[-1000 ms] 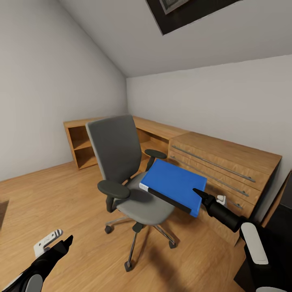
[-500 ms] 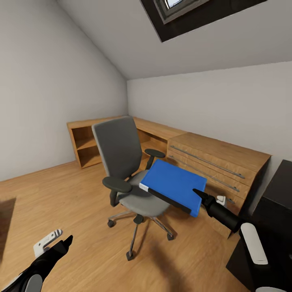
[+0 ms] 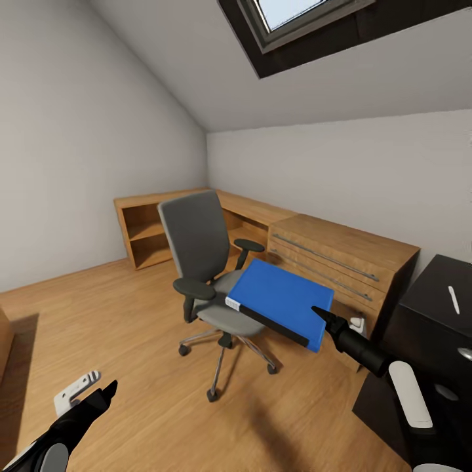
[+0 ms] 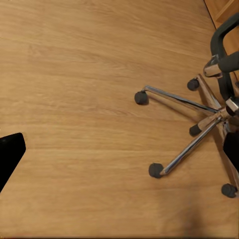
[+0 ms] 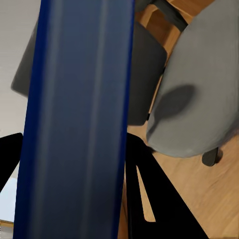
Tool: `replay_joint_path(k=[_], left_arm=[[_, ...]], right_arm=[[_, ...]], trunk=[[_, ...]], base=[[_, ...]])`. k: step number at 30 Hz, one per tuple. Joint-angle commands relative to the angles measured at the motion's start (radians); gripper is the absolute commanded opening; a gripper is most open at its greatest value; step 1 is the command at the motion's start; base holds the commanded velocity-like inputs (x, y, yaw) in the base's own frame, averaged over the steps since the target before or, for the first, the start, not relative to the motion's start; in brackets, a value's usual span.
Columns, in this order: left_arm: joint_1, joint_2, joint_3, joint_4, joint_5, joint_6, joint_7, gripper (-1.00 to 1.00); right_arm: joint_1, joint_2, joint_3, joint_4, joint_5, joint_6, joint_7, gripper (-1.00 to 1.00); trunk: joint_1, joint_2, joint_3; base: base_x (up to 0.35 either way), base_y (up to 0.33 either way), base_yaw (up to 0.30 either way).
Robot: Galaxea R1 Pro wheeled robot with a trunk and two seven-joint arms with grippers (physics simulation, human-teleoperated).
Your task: In the bedroom, organize the workspace by keeping the computer under the desk, ensuring the monitor is on the desk, placing the keyboard on the desk next to the monitor, placing the mouse on the desk next to the keyboard, moving the folder from the swivel chair onto the desk next to the mouse, stacking the notebook on top of the folder with the pen on top of the notebook, and positioning the swivel chair next to the desk.
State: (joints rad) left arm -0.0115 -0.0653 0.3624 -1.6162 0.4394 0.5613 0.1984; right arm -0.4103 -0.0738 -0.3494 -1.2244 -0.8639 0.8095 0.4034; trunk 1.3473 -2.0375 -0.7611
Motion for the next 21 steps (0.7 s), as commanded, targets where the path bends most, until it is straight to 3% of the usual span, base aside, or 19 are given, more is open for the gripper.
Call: replay_joint_path(k=[1, 21], left_arm=[[-0.001, -0.001, 0.001, -0.001, 0.01, 0.005, 0.007, 1.0], [-0.001, -0.001, -0.012, 0.017, 0.003, 0.006, 0.011, 1.0]], right_arm=[[-0.001, 0.0, -0.002, 0.0, 0.002, 0.005, 0.003, -1.0], [-0.001, 0.0, -0.002, 0.0, 0.002, 0.005, 0.003, -1.0]], trunk=[[-0.004, 0.007, 0.002], [-0.081, 0.147, 0.065]], base=[[-0.034, 0.0, 0.0], [-0.004, 0.0, 0.0]])
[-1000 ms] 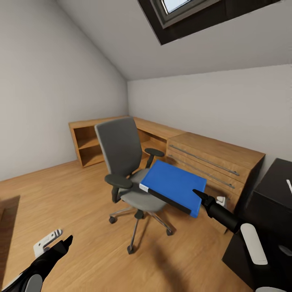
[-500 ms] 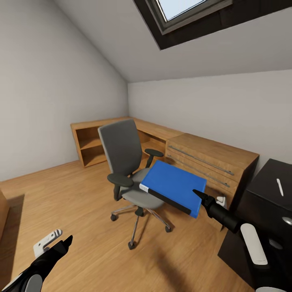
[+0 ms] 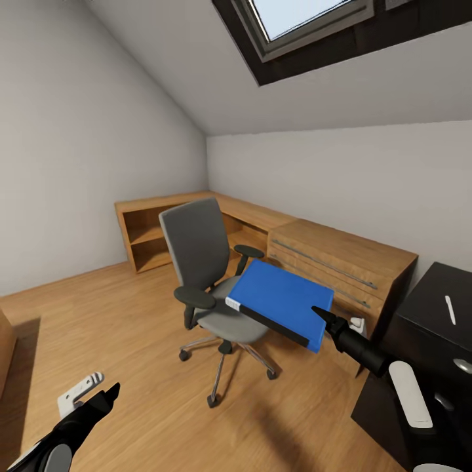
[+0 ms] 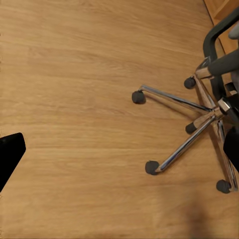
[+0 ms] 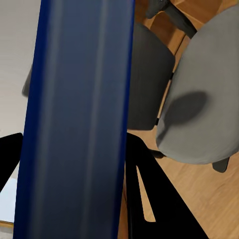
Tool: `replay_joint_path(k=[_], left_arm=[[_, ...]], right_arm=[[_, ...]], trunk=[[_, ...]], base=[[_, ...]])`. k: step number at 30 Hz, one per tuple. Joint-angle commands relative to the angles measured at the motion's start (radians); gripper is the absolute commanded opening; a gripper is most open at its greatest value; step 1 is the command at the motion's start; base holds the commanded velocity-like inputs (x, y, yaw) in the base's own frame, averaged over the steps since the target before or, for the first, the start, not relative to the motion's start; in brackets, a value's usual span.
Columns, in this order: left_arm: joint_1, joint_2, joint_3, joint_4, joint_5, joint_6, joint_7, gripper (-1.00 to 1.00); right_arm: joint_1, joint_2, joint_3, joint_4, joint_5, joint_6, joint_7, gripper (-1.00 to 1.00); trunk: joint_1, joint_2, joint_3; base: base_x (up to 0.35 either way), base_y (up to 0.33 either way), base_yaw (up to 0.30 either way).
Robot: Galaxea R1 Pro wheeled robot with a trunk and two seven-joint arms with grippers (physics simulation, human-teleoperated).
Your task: In the bedroom, organize the workspace by keeping the computer under the desk, ensuring the monitor is on the desk, placing the keyboard on the desk next to the monitor, placing the mouse on the desk next to the keyboard, moving the folder from the swivel chair onto the desk next to the mouse, stacking the notebook on top of the folder with the pen on top of the notebook, and positioning the swivel chair next to the desk.
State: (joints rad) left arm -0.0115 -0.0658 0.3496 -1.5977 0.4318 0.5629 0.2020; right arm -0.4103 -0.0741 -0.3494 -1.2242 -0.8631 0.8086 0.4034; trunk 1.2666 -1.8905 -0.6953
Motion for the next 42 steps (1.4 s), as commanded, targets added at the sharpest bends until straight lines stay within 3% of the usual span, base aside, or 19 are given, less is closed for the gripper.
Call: replay_joint_path(k=[1, 6, 7, 9, 13, 15, 16, 17, 18, 22, 26, 27, 28, 30, 32, 34, 36, 37, 42], left_arm=[[-0.001, -0.001, 0.001, -0.001, 0.01, 0.005, 0.007, 1.0], [-0.001, -0.002, 0.003, 0.04, 0.009, 0.004, 0.008, 1.0], [-0.001, 0.0, 0.003, 0.098, 0.006, 0.003, 0.008, 1.0], [-0.001, 0.001, 0.004, 0.126, 0.001, 0.001, 0.007, 1.0], [-0.001, 0.002, 0.006, 0.225, -0.048, -0.007, 0.007, 1.0], [-0.001, 0.003, 0.006, 0.348, -0.109, -0.016, 0.005, 1.0], [-0.001, 0.004, 0.006, 0.376, -0.12, -0.023, 0.005, 1.0], [-0.002, 0.012, 0.0, 0.567, -0.179, -0.218, 0.003, 1.0], [-0.002, 0.013, -0.002, 0.595, -0.194, -0.257, 0.002, 1.0], [-0.002, 0.014, -0.004, 0.636, -0.23, -0.312, 0.002, 1.0], [-0.002, 0.014, -0.004, 0.648, -0.24, -0.327, 0.002, 1.0], [-0.002, 0.013, -0.005, 0.65, -0.242, -0.329, 0.002, 1.0], [-0.002, 0.011, -0.007, 0.652, -0.243, -0.332, 0.002, 1.0], [-0.002, 0.01, -0.01, 0.661, -0.244, -0.334, 0.002, 1.0], [-0.002, 0.01, -0.016, 0.671, -0.245, -0.336, 0.003, 1.0], [-0.002, 0.011, -0.019, 0.675, -0.246, -0.336, 0.003, 1.0], [-0.002, 0.011, -0.021, 0.678, -0.246, -0.337, 0.003, 1.0], [-0.002, 0.011, -0.023, 0.681, -0.246, -0.337, 0.002, 1.0], [-0.002, 0.009, -0.025, 0.687, -0.246, -0.339, 0.002, 1.0]], right_arm=[[-0.001, 0.0, -0.002, 0.0, 0.002, 0.006, 0.003, -1.0], [-0.001, -0.001, -0.007, 0.0, 0.002, 0.006, 0.003, -1.0], [-0.001, -0.001, -0.009, 0.0, 0.002, 0.006, 0.003, -1.0], [-0.001, -0.001, -0.009, -0.001, 0.003, 0.006, 0.003, -1.0], [-0.001, -0.001, -0.009, -0.001, 0.003, 0.006, 0.003, -1.0], [-0.001, -0.001, -0.01, -0.005, 0.003, 0.008, 0.003, -1.0], [-0.001, -0.001, -0.009, -0.005, 0.004, 0.008, 0.003, -1.0], [-0.001, 0.0, -0.007, -0.007, 0.001, 0.009, 0.005, -1.0], [-0.001, 0.002, -0.005, -0.008, 0.0, 0.009, 0.006, -1.0], [-0.001, 0.007, 0.001, -0.027, 0.002, 0.006, 0.003, -1.0], [-0.002, 0.009, 0.001, -0.063, 0.004, 0.006, -0.032, -1.0], [-0.006, 0.009, 0.0, -0.081, 0.002, 0.006, -0.07, -1.0], [-0.021, 0.009, -0.004, -0.106, -0.004, 0.005, -0.165, -1.0], [-0.058, 0.012, -0.006, -0.122, -0.032, -0.005, -0.279, -1.0], [-0.116, 0.026, -0.008, -0.132, -0.115, -0.056, -0.435, -1.0], [-0.139, 0.047, -0.009, -0.137, -0.191, -0.127, -0.53, -1.0], [-0.151, 0.076, -0.008, -0.14, -0.261, -0.214, -0.596, -1.0], [-0.145, 0.124, -0.005, -0.139, -0.318, -0.327, -0.645, -1.0], [-0.106, 0.141, 0.006, -0.168, -0.337, -0.36, -0.658, -1.0]], trunk=[[-0.004, 0.007, 0.002], [-0.023, 0.042, 0.018], [-0.027, 0.049, 0.021], [-0.035, 0.063, 0.027], [-0.05, 0.091, 0.04], [-0.058, 0.105, 0.046], [-0.062, 0.112, 0.049], [-0.065, 0.119, 0.052], [-0.069, 0.126, 0.055], [-0.085, 0.154, 0.068], [-0.1, 0.182, 0.081], [-0.104, 0.189, 0.084], [-0.108, 0.196, 0.087], [-0.115, 0.21, 0.093], [-0.123, 0.224, 0.099], [-0.131, 0.238, 0.106], [-0.138, 0.252, 0.112], [-0.142, 0.259, 0.115], [-0.161, 0.294, 0.131]], base=[[0.0, 0.0, 0.0], [0.0, 0.0, 0.0], [0.0, 0.0, 0.0], [0.0, 0.0, 0.0], [0.0, 0.0, 0.0], [0.0, 0.0, 0.0], [0.0, 0.0, 0.0], [0.0, 0.0, 0.0], [0.0, 0.0, 0.0], [0.0, 0.0, 0.0], [0.0, 0.0, 0.0], [0.0, 0.0, 0.0], [0.0, 0.0, 0.0], [0.0, 0.0, 0.0], [0.0, 0.0, 0.0], [0.0, 0.0, 0.0], [0.0, 0.0, 0.0], [0.0, 0.0, 0.0], [0.0, 0.0, -0.001]])
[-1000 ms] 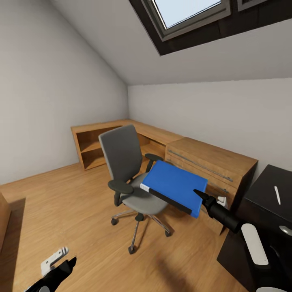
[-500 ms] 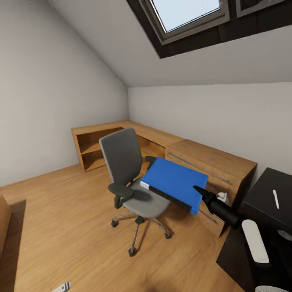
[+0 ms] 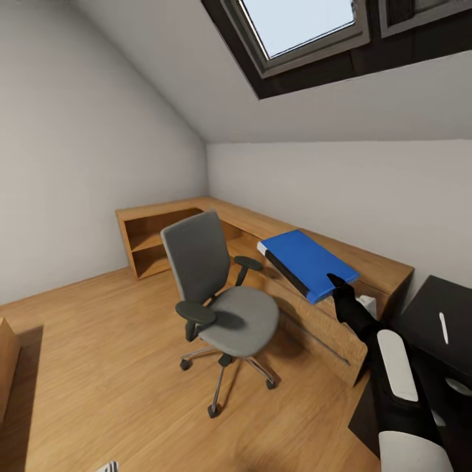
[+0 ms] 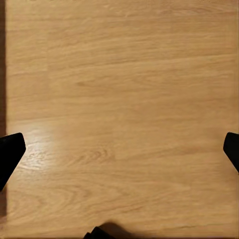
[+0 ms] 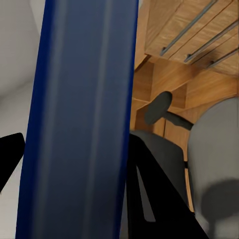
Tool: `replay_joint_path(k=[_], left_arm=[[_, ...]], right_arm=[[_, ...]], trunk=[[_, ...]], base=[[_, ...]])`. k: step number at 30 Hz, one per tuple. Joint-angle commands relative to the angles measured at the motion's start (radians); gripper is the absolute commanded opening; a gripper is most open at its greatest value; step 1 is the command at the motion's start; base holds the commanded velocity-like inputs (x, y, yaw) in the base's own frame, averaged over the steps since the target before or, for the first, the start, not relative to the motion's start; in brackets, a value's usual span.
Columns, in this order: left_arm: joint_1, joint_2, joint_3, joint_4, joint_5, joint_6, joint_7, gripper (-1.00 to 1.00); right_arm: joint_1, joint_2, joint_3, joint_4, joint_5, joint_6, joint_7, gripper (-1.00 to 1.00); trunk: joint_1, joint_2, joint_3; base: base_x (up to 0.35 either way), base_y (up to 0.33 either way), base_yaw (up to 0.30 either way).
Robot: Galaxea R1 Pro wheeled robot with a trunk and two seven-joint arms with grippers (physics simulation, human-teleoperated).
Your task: In the bedroom, organize the workspace by keeping the computer under the desk, ensuring the monitor is on the desk, placing the keyboard on the desk next to the monitor, placing the mouse on the desk next to the keyboard, moving the folder from the swivel chair onto the desk next to the mouse, stacking the notebook on top of the folder with the pen on top of the notebook, and positioning the swivel chair next to the desk.
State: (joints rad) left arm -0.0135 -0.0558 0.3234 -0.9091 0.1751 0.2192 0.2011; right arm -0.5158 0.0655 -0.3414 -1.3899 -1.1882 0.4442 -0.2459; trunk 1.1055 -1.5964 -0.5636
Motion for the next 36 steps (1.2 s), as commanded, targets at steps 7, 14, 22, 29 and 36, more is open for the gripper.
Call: replay_joint_path(k=[7, 14, 22, 29, 36], left_arm=[[0.0, -0.003, -0.015, 0.01, 0.011, -0.05, 0.004, 1.0], [0.0, -0.005, -0.037, 0.016, 0.011, -0.08, 0.004, 1.0], [0.0, -0.003, -0.106, 0.032, 0.012, -0.083, 0.009, 1.0], [0.0, -0.003, -0.108, 0.042, 0.012, -0.084, 0.009, 1.0], [0.0, -0.004, -0.107, 0.042, 0.011, -0.108, 0.009, 1.0]], right_arm=[[0.007, 0.002, -0.003, -0.003, -0.012, -0.006, -0.014, -1.0], [0.008, 0.002, -0.074, 0.024, -0.012, -0.007, -0.029, -1.0], [0.008, 0.004, -0.083, 0.029, -0.013, -0.008, -0.048, -1.0], [0.008, 0.002, -0.097, 0.05, -0.013, -0.013, -0.049, -1.0], [0.008, 0.003, -0.099, 0.054, -0.013, -0.013, -0.049, -1.0]], trunk=[[-0.027, 0.049, 0.021], [-0.027, 0.049, 0.021], [-0.027, 0.049, 0.021], [-0.027, 0.049, 0.021], [-0.027, 0.049, 0.021]], base=[[0.0, 0.0, -0.131], [0.0, 0.0, -0.278], [0.0, 0.0, -0.298], [0.0, 0.0, -0.299], [0.0, 0.0, -0.299]])
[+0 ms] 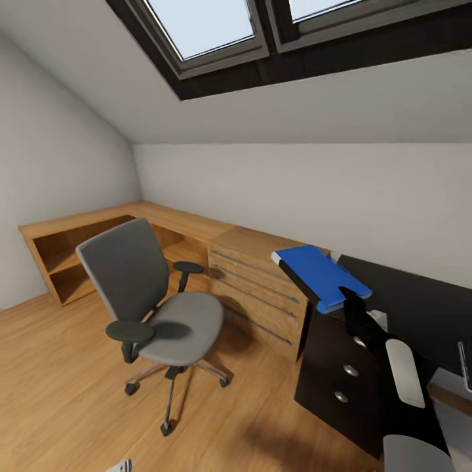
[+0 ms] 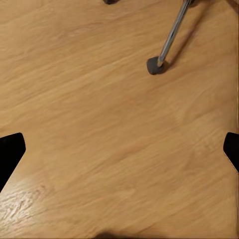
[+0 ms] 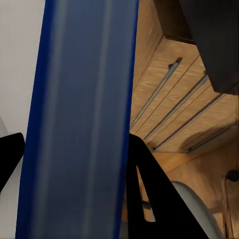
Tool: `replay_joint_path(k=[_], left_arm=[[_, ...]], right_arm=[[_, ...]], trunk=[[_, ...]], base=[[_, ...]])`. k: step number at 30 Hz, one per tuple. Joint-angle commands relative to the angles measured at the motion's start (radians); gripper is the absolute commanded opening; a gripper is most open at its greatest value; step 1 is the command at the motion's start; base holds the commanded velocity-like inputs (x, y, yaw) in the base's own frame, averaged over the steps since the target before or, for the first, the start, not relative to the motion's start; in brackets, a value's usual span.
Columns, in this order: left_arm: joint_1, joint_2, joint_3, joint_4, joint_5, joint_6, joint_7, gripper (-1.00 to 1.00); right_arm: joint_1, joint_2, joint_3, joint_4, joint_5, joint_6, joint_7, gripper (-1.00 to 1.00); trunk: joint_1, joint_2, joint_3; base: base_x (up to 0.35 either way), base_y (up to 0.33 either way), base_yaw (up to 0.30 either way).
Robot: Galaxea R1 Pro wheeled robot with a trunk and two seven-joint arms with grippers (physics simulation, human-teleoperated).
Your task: In the bedroom, organize the workspace by keeping the computer under the desk, ensuring the monitor is on the desk, placing the keyboard on the desk next to the monitor, placing the mouse on the desk next to the keyboard, moving the folder from the swivel chair onto the desk next to the mouse, stacking the notebook on top of the folder with the pen on top of the notebook, and positioning the swivel chair next to the desk.
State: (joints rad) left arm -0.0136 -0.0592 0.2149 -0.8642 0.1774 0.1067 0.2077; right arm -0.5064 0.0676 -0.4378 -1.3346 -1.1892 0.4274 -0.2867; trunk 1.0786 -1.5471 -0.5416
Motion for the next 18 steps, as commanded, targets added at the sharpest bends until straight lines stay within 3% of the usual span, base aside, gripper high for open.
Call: replay_joint_path(k=[1, 18], left_arm=[[0.0, -0.001, 0.001, -0.002, 0.009, -0.005, 0.002, 1.0], [0.0, -0.002, 0.001, -0.002, 0.01, -0.017, 0.001, 1.0]], right_arm=[[-0.001, 0.001, -0.002, 0.002, -0.012, 0.004, -0.008, -1.0], [-0.001, 0.0, -0.003, 0.032, -0.012, -0.018, -0.007, -1.0]], trunk=[[0.0, -0.001, -0.001], [0.0, -0.001, -0.001]], base=[[0.0, 0.0, -0.299], [0.0, 0.0, -0.299]])
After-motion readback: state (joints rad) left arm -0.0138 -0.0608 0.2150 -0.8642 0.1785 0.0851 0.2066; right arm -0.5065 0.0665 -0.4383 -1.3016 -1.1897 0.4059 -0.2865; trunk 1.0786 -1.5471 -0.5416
